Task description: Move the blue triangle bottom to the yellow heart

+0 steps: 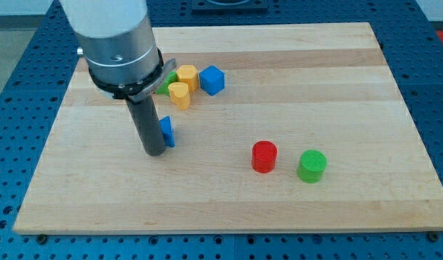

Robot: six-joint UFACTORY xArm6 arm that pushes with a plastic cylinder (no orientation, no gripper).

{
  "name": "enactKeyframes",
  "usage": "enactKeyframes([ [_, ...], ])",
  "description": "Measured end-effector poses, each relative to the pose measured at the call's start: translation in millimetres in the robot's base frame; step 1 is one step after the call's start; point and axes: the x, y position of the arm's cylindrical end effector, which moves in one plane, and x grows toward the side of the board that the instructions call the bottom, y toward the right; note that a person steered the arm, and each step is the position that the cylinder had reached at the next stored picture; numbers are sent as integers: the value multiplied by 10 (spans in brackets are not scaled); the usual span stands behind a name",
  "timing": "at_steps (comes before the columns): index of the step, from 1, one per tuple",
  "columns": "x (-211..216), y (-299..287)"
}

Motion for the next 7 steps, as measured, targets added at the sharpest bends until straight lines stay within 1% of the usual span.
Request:
enactKeyframes([
  [1,-151,0],
  [3,-217,165],
  [5,-551,172],
  [6,-571,180],
  [7,-471,192],
])
